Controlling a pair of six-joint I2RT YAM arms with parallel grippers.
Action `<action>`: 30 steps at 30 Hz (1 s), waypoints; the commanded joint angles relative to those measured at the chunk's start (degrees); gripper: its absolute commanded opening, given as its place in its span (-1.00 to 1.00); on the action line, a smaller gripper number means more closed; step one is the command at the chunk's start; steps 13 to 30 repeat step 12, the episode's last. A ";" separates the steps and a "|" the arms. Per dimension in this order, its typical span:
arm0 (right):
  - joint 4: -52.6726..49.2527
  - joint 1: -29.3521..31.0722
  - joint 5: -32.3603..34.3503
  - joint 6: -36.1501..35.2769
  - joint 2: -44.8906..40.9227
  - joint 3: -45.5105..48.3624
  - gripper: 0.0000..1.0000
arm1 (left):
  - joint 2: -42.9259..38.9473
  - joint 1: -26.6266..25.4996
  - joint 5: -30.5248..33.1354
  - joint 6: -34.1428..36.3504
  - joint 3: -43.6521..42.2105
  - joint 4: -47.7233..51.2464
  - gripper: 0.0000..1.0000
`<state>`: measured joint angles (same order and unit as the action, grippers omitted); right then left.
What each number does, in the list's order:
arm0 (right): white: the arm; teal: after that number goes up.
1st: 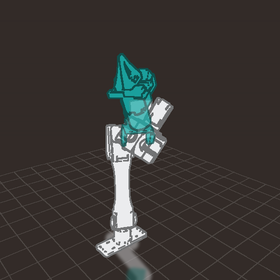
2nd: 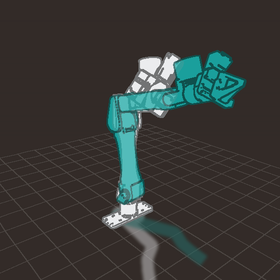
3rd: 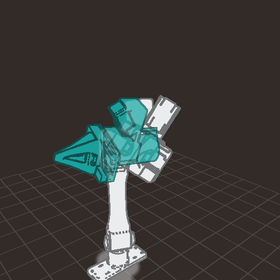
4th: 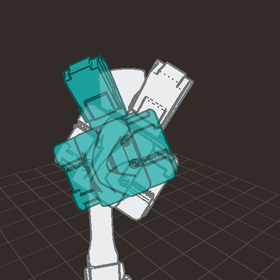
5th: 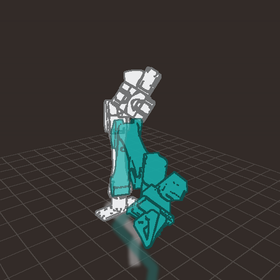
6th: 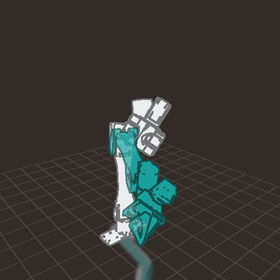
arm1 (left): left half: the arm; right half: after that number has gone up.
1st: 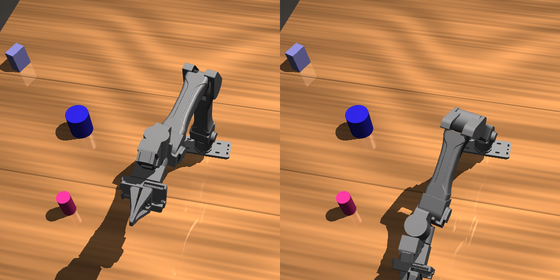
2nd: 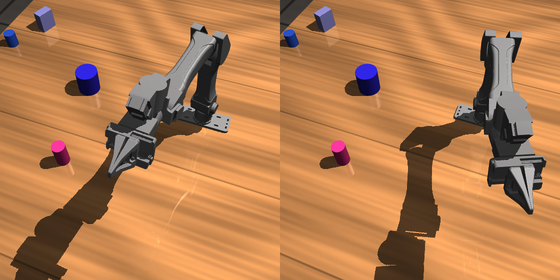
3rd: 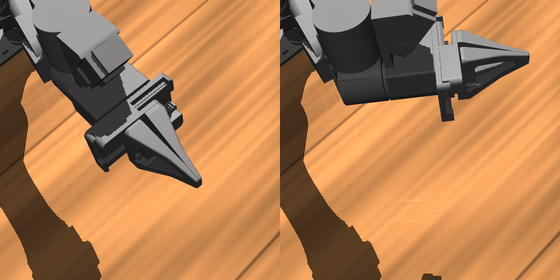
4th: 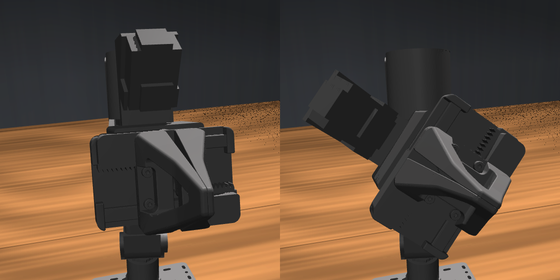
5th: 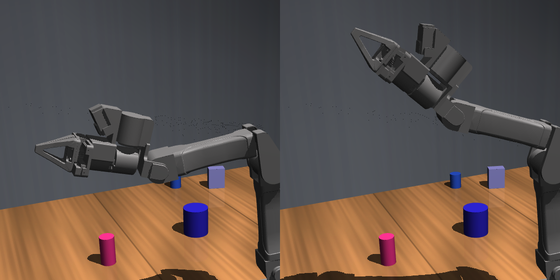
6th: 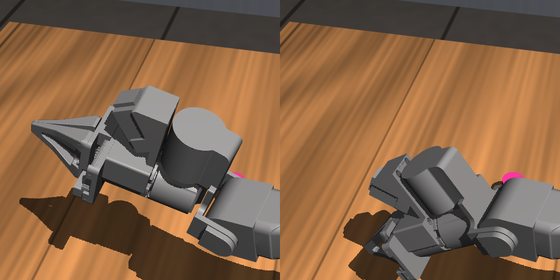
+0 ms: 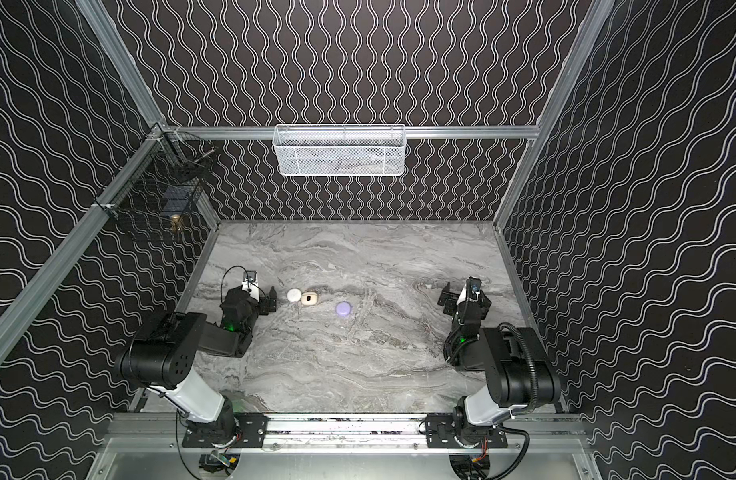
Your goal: Insert the wireless bluetooth earbuds into the charging case
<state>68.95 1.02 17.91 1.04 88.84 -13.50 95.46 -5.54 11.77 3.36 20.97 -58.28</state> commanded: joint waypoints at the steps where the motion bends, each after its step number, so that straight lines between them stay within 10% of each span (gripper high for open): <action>1: 3.00 0.02 -0.17 -0.02 0.06 -0.04 1.00 | 0.06 0.09 -0.51 0.89 -0.05 -1.82 0.98; 30: 1.67 -0.28 -1.17 0.45 0.00 -0.54 1.00 | 0.16 0.16 -0.81 0.97 -0.04 -2.10 0.98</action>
